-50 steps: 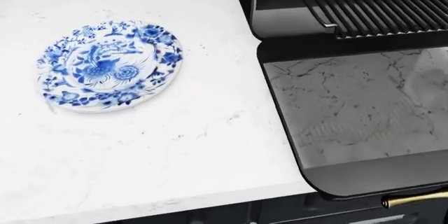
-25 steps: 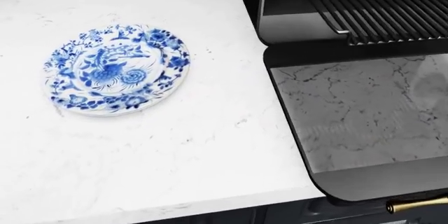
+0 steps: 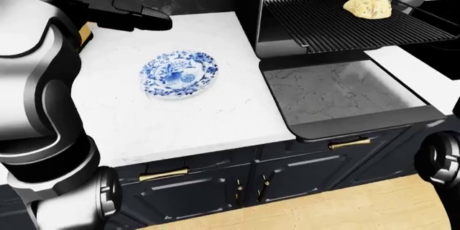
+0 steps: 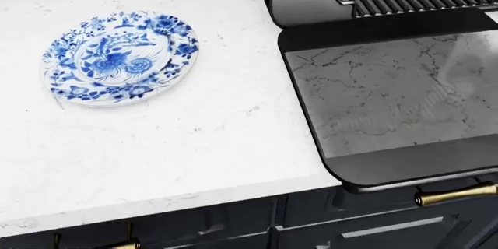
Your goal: Pick the scone from the rack and place it on the plate on the counter.
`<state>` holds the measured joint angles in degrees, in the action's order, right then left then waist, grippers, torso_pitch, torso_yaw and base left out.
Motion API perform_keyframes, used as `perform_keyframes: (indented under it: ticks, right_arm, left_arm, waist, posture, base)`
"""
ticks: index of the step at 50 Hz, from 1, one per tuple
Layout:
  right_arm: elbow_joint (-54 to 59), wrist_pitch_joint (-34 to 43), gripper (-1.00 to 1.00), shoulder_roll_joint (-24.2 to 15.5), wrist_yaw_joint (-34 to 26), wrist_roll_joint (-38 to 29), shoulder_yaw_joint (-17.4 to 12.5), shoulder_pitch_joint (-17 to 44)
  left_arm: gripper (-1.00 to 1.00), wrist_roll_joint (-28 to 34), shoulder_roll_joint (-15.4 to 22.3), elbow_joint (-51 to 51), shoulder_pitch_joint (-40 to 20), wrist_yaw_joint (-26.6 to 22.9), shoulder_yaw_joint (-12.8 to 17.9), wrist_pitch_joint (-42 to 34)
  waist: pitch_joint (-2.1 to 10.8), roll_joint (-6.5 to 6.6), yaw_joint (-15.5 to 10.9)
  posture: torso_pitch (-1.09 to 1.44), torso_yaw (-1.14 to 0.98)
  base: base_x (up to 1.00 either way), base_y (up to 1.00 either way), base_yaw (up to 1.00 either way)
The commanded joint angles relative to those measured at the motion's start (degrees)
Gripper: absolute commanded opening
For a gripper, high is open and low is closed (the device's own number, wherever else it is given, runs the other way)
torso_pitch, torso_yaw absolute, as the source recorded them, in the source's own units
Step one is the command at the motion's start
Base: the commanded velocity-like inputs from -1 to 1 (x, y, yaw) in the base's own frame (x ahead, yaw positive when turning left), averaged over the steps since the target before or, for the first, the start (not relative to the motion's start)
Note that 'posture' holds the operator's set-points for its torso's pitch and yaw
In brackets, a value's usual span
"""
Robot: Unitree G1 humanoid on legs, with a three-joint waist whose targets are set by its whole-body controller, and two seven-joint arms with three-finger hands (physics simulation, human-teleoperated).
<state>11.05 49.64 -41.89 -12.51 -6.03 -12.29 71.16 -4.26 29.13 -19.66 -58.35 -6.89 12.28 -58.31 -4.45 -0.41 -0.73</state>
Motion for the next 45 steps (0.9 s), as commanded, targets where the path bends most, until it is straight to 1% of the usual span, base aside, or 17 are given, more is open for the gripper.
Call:
perform_keyframes:
  ticks: [1,6,12,22,27,37,43,45]
  right_arm:
    - [1.23,-4.42,1.00,-0.29,0.42,-1.27,-0.22,2.84]
    - [8.16,-8.18,1.00,0.60,1.03,-2.58,0.05,5.25]
    - [13.72,-10.90,1.00,1.72,1.77,-3.37,0.42,6.74]
    - [20.00,-14.88,1.00,3.62,4.04,-3.23,0.44,6.42]
    - [21.13,-14.90,1.00,3.82,4.87,-3.10,0.55,6.44]
    - [25.19,-15.36,1.00,4.73,10.37,-3.72,0.53,6.27]
    - [28.29,-16.31,1.00,4.94,12.75,-5.95,1.86,6.50]
    - [29.32,-16.60,1.00,5.51,13.59,-5.58,1.20,6.90]
  left_arm:
    - [1.00,0.43,0.69,-0.96,-1.93,0.31,0.63,1.58]
    - [1.00,0.47,0.72,-1.24,-1.92,0.18,0.69,1.25]
    - [1.00,0.40,0.81,-1.64,-1.61,0.08,0.89,1.07]
    - [1.00,0.44,0.79,-0.97,-2.19,0.21,0.72,1.39]
    - [1.00,0.59,0.73,-0.69,-2.00,0.15,0.65,1.81]
    - [1.00,0.39,1.13,-1.66,-1.70,0.01,1.18,1.05]
    - [1.00,0.28,1.29,-1.78,-1.39,0.02,1.29,1.14]
    - [1.00,0.25,1.29,-1.90,-1.20,0.07,1.27,1.13]
  waist:
    - [1.67,-0.18,-0.04]
    - [1.90,0.18,0.30]
    - [2.04,0.45,0.54]
    - [2.35,0.39,0.62]
    - [2.42,0.39,0.54]
    - [2.42,0.21,0.42]
    - [2.36,0.18,0.24]
    - [2.36,0.18,0.21]
  posture:
    - [0.00,0.00]
    - [0.00,0.00]
    - [0.00,0.00]
    - [0.00,0.00]
    - [0.00,0.00]
    - [0.00,0.00]
    - [0.00,0.00]
    - [0.00,0.00]
  base:
    - [0.00,0.00,0.00]
    - [0.00,0.00,0.00]
    - [0.00,0.00,0.00]
    - [0.00,0.00,0.00]
    - [0.00,0.00,0.00]
    - [0.00,0.00,0.00]
    - [0.00,0.00,0.00]
    - [0.00,0.00,0.00]
